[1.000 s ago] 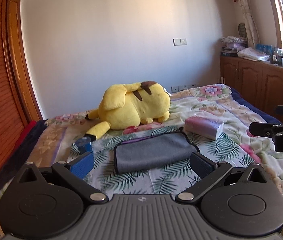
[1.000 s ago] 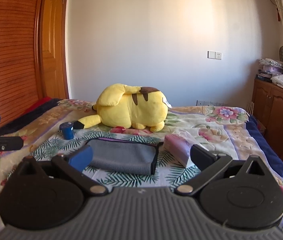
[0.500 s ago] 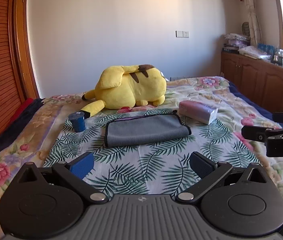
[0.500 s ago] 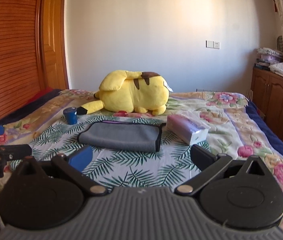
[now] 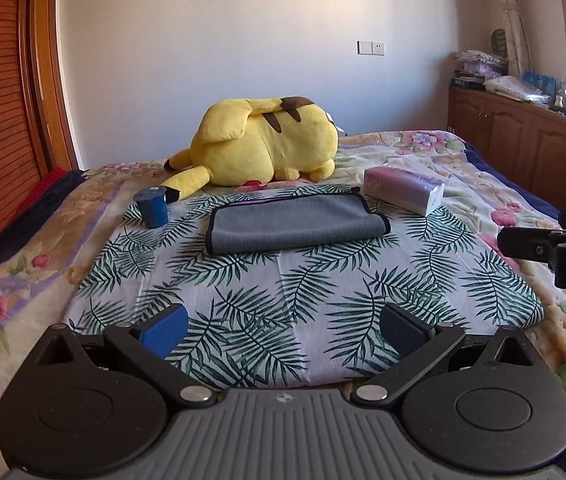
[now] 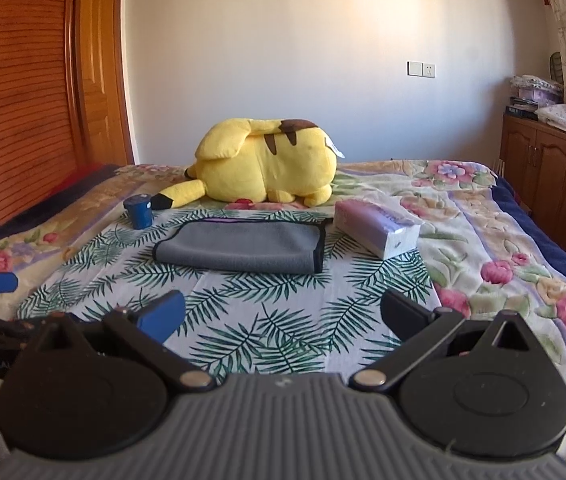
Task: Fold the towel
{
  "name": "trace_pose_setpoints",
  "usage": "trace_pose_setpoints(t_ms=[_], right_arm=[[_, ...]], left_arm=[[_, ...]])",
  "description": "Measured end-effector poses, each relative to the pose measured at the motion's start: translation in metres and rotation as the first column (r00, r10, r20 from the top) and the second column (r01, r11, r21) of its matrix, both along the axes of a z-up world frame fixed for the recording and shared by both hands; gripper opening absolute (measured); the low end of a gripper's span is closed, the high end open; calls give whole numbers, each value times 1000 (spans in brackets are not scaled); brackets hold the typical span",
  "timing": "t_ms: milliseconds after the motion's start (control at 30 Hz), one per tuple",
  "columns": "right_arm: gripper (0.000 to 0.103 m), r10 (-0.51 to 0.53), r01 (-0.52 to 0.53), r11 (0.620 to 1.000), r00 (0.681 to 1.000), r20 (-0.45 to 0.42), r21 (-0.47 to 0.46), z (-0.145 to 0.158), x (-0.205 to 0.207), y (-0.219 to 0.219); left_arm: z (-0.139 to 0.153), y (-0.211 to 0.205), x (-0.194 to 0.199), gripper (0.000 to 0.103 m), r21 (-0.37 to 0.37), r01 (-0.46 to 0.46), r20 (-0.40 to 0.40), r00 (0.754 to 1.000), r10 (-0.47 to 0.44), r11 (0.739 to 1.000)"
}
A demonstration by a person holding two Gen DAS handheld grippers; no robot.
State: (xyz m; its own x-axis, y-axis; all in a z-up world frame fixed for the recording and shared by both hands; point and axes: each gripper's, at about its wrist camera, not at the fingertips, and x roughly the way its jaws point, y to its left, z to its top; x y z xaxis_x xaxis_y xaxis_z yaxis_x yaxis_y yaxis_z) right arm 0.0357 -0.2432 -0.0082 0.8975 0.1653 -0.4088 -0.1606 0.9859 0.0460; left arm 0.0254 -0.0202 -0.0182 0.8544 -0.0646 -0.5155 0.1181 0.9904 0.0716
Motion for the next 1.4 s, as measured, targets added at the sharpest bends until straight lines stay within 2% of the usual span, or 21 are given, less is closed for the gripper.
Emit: trace_pose_setpoints(t_ms=[533, 667, 967, 1400], right_arm=[[103, 5, -4, 999, 1000, 12, -54, -12, -1, 7], [103, 11, -10, 998, 1000, 23, -63, -11, -2, 8], [103, -1, 2, 999, 999, 37, -39, -10, -4, 4], [103, -15, 17, 1000, 994, 105, -17, -5, -10, 0]], left_arm=[[-11, 14, -1, 87, -34, -51, 33, 998, 52, 998], [-10, 13, -3, 87, -20, -51, 53, 997, 52, 998], [-5, 10, -10, 87, -12, -38, 103, 994, 39, 999], [4, 10, -18, 87, -8, -52, 178, 983, 52, 999]])
